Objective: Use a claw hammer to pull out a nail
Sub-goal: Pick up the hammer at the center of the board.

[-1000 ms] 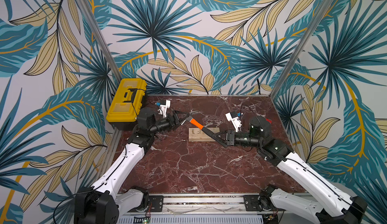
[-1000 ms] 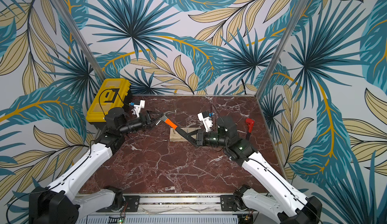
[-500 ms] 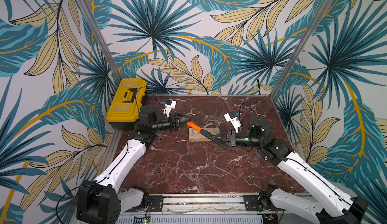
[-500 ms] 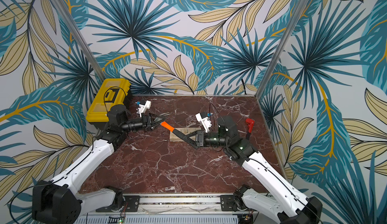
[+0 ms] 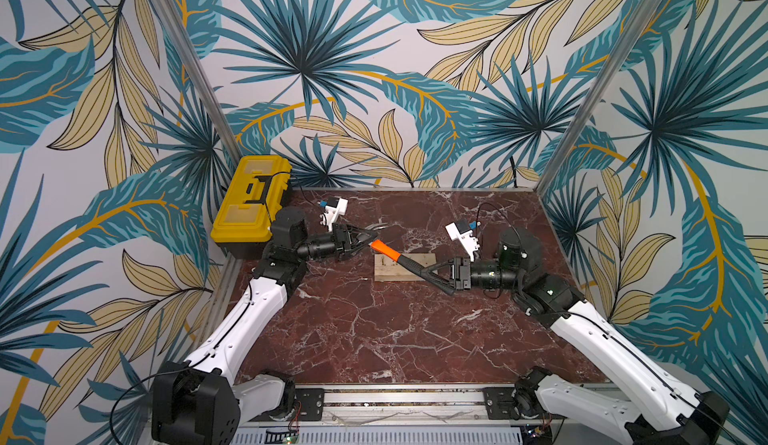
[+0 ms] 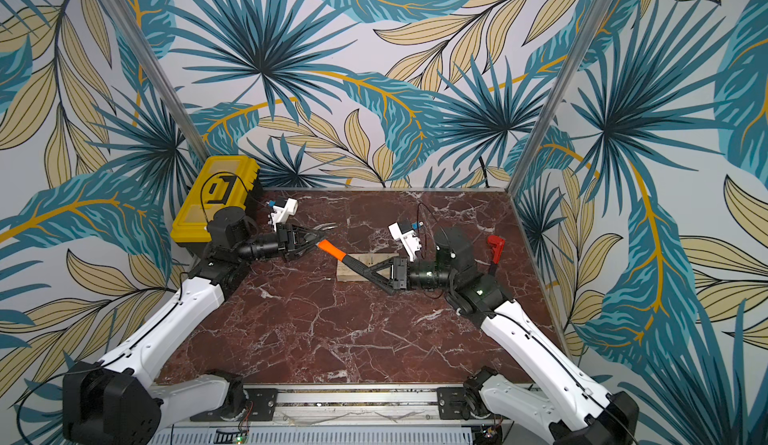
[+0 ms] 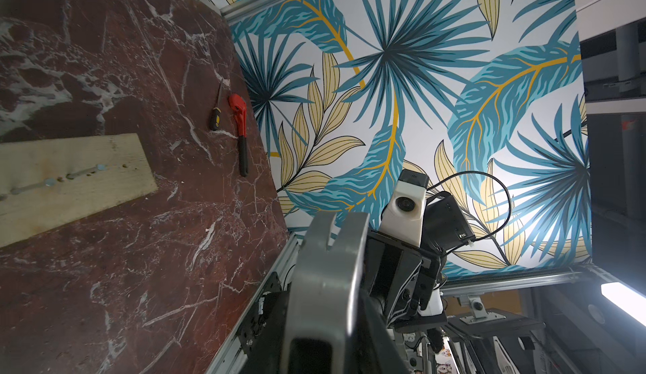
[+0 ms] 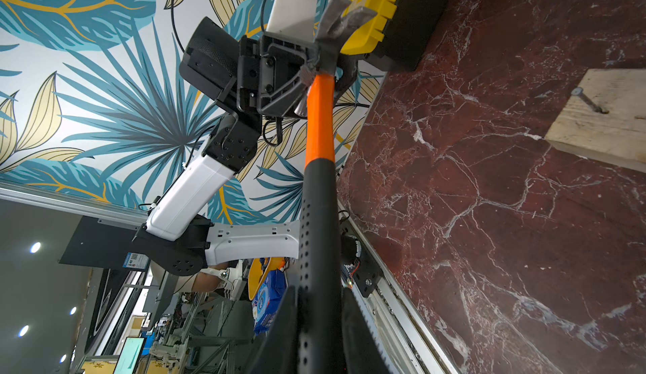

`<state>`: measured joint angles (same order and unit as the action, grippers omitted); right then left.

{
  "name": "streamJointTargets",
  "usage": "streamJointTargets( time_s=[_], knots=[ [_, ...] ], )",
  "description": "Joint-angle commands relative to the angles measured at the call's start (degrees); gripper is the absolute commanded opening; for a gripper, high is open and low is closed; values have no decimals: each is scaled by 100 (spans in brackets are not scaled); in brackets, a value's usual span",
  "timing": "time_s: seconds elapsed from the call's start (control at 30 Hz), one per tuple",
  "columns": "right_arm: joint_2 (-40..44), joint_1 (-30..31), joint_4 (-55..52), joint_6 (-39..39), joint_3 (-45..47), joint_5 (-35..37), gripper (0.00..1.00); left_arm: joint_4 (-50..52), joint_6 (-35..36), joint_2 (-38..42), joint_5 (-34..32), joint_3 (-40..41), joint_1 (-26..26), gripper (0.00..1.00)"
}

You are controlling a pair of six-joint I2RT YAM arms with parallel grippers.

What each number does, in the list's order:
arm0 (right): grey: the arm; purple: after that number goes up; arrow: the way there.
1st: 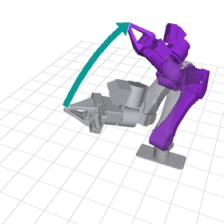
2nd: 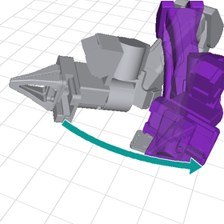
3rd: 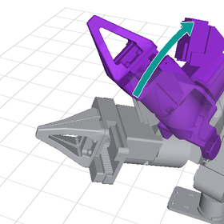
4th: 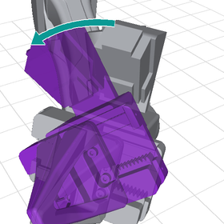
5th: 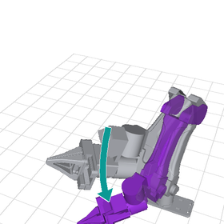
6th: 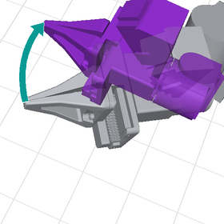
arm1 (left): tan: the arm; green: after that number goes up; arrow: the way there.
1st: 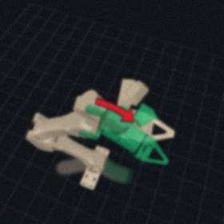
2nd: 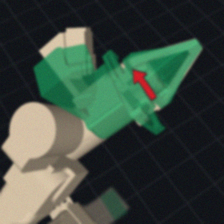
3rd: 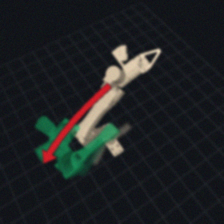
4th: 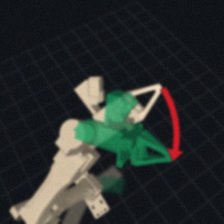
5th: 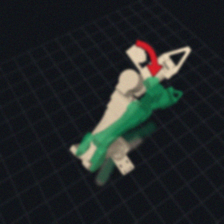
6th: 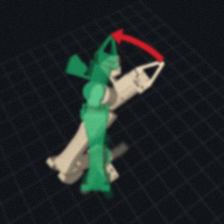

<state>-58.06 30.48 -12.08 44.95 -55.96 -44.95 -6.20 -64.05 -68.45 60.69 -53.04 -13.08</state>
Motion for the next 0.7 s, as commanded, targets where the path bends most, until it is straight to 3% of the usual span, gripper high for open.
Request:
streamJointTargets(
  time_s=[0.0,0.03,0.13,0.53,0.67],
  knots=[
    [12,-143,486,-70,-165,192,26,40,215,177,-308,13,-45,0],
    [25,-192,475,-34,-139,245,35,34,177,214,-457,38,-43,0],
    [105,-312,443,18,-73,381,48,31,77,311,-795,83,-45,0],
    [612,-552,-259,-16,156,1636,68,13,-331,776,-2015,469,-18,0],
    [867,-552,151,414,580,2172,82,-361,-579,1008,-2581,667,-19,0]
  ],
)
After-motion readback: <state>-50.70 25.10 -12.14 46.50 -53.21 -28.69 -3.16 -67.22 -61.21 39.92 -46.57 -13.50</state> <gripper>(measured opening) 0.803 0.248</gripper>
